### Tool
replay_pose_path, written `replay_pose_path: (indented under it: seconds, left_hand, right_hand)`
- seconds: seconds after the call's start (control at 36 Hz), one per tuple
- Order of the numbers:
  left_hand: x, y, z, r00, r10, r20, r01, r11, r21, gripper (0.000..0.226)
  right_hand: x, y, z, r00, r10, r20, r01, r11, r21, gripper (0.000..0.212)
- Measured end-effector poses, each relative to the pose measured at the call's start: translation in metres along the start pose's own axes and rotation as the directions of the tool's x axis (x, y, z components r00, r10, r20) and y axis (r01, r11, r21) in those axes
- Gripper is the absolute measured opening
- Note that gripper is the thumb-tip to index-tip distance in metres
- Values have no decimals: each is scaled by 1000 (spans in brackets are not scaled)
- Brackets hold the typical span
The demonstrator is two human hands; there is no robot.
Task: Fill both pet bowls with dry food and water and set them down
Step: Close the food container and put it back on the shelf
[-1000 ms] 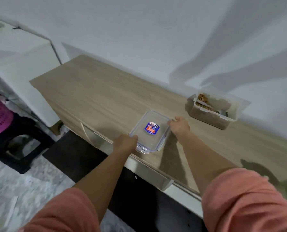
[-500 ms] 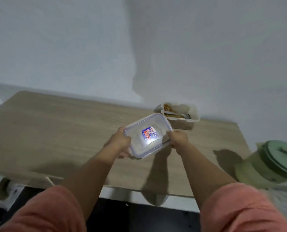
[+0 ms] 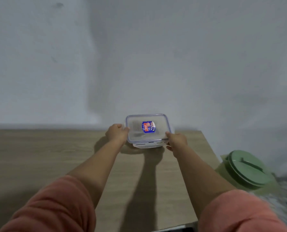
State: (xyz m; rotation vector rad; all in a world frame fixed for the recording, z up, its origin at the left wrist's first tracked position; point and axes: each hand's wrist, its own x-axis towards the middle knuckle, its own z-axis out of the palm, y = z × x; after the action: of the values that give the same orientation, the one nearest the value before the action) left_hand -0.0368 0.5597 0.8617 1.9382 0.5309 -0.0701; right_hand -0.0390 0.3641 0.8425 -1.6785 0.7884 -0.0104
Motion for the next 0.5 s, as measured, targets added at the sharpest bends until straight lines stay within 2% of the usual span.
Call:
replay_pose_path:
  seconds: [0.06, 0.17, 0.28, 0.39, 0.5]
  left_hand:
    - [12, 4, 9, 1000, -14, -9, 14, 1000, 5, 44]
    - [26, 11, 23, 999, -34, -28, 34, 999, 15, 34]
    - [36, 12, 33, 998, -66, -20, 67, 997, 24, 35]
    - [42, 9, 40, 995, -97, 3, 97, 995, 27, 35]
    - [45, 7, 43, 992, -123, -1, 123, 992, -8, 38]
  right_hand:
    - [17, 0, 5, 1000, -4, -9, 4, 1000, -31, 28]
    - [40, -2, 15, 999, -6, -38, 2, 996, -92, 48]
    - [56, -5, 18, 998, 1, -64, -13, 982, -188, 53]
    - [65, -5, 21, 998, 18, -62, -29, 983, -182, 59]
    - [68, -6, 25, 999, -45, -3, 44, 982, -181, 54]
